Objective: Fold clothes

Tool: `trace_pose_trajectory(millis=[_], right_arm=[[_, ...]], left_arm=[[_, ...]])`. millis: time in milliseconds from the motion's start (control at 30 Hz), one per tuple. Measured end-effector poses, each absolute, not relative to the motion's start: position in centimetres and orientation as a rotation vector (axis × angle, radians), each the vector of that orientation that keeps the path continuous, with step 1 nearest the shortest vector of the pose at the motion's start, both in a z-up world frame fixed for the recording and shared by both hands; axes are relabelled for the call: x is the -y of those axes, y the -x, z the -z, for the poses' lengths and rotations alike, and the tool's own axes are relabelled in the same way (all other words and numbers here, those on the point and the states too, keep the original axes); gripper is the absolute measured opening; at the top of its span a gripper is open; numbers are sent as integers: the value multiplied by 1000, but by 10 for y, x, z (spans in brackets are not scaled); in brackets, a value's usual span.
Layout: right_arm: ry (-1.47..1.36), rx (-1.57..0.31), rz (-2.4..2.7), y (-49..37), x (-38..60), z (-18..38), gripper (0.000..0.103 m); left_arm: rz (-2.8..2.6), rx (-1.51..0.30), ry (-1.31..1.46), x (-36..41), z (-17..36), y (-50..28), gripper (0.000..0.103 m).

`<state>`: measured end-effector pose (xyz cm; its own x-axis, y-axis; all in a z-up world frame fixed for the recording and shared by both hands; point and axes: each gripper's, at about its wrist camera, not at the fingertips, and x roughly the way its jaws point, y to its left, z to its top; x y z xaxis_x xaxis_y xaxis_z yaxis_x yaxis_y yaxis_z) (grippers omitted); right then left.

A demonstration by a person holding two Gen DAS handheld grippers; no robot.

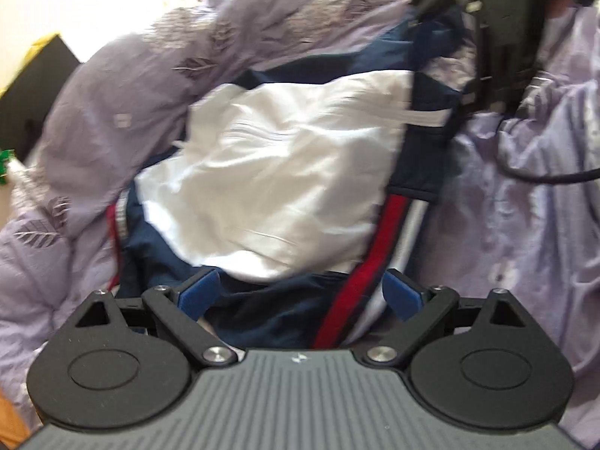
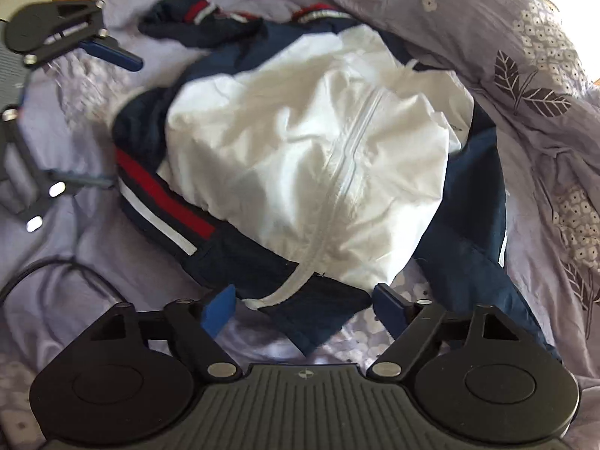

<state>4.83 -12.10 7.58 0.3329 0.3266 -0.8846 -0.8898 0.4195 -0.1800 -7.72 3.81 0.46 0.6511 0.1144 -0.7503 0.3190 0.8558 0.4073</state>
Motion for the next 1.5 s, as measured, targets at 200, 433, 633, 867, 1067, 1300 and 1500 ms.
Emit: trace_pose_trajectory(millis=[200,433,633,867,1067,1300,1500], right_arm=[[597,-906,-824,-71,114,-76,17],[467,-996,-949,-82,139,-89,40],[609,-1046,-977,-60,155,-74,52],[479,-1009,-869,-68,144,-48,68],[529,-838,-738,-59,124,-50,70],[357,-916,-737,-70,145,-55,61],[578,-903,-850,-35,110,-40,84]], left_arm=[[154,-912,-568,-16,31,64,96],[4,-950,-651,-17,66,49,96],[-184,-902,-501,-59,43,35,74],[-391,-782,-396,-103,-3,23,71],[-550,-752,-311,-143,-27,24,72],[-630,-811,-296,-158,-12,32,72],[-635,-816,-291,-158,-12,27,72]])
